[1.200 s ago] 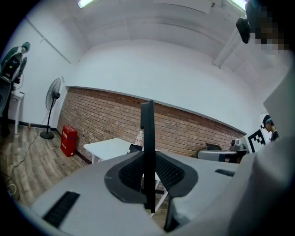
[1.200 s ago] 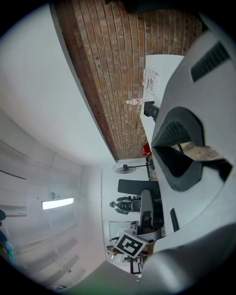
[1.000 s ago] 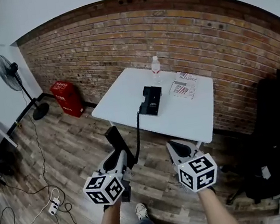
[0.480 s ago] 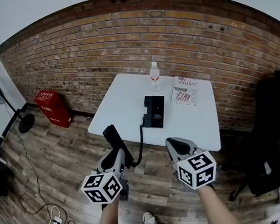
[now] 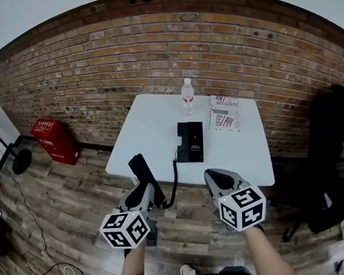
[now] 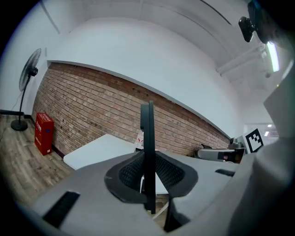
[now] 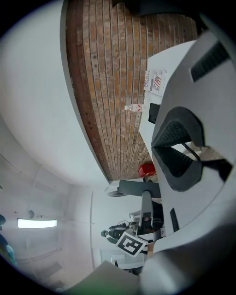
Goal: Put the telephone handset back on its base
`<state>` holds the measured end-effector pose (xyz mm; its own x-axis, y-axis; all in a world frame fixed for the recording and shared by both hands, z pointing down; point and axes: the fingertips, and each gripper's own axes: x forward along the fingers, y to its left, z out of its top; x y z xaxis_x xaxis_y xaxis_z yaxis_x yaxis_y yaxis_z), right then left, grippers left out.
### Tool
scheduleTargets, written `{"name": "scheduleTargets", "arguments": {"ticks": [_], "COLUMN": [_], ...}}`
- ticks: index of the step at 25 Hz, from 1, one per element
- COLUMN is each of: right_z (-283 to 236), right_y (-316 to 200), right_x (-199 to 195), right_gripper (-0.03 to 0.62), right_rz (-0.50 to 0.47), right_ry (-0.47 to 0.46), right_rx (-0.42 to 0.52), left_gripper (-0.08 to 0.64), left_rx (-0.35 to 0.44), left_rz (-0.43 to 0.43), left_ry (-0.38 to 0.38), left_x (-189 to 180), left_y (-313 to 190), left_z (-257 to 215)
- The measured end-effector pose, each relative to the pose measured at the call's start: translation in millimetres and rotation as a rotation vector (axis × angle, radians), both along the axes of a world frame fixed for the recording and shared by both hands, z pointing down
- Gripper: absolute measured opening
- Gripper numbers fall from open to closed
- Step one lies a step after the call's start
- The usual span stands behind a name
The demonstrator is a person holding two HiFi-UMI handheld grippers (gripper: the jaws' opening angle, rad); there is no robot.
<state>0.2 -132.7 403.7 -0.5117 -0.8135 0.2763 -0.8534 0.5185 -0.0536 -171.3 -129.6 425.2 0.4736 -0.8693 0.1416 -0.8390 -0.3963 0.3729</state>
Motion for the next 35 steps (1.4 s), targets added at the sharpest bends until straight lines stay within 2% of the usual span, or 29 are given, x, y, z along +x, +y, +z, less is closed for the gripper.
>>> {"name": "scheduleTargets", "arguments": {"ticks": [13,22,27,35], "right_z": [3,14,21,33], "right_y": [-36,-83,-119,-176], "right_x": [-1,7,14,18], "right_gripper": [0.002,0.002,0.002,0.002], "right_rz": [0.053,0.068,0.067,0.043], "right_ry": [-0.013,-0.021,-0.017,-0.015], "right_rx": [0.011,0.007,-0.004,-0.033], "left_gripper": [0.072,0.072,0.072,0.072], "left_rx": [-0.042,-0.094,-0.128,-0.207], "left_rz": [0.141,0.215,0.309,0.452], "left_ry": [-0.007,0.007,0.0,0.062], "left_x": [15,32,56,87], "left_y": [-44,-94,-131,-190], "left_z": [22,47,63,81]}}
